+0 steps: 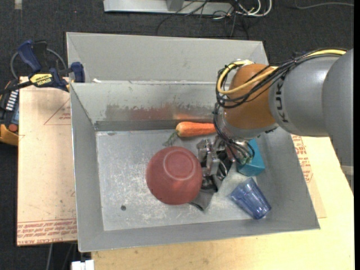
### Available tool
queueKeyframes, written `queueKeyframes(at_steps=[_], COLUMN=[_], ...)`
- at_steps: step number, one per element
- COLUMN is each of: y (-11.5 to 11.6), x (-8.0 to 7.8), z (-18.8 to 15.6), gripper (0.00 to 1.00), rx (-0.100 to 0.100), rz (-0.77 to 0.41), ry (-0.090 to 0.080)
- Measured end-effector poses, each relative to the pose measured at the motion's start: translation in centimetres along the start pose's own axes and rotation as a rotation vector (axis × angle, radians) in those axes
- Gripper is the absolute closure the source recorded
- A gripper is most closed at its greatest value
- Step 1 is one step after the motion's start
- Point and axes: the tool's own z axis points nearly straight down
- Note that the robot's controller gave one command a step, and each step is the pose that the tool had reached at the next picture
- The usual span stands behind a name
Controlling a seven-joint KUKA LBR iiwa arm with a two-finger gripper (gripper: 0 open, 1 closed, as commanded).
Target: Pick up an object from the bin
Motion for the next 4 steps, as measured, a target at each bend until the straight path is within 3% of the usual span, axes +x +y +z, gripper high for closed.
queueKeyframes(at_steps=[3, 4], y=[0.1, 0.1], x=[0.2, 0.0], z=[-1.8, -2.8], gripper=[1.0, 1.0], rx=[-0.001, 0.0], rz=[-0.001, -0.002], ry=[0.005, -0.002])
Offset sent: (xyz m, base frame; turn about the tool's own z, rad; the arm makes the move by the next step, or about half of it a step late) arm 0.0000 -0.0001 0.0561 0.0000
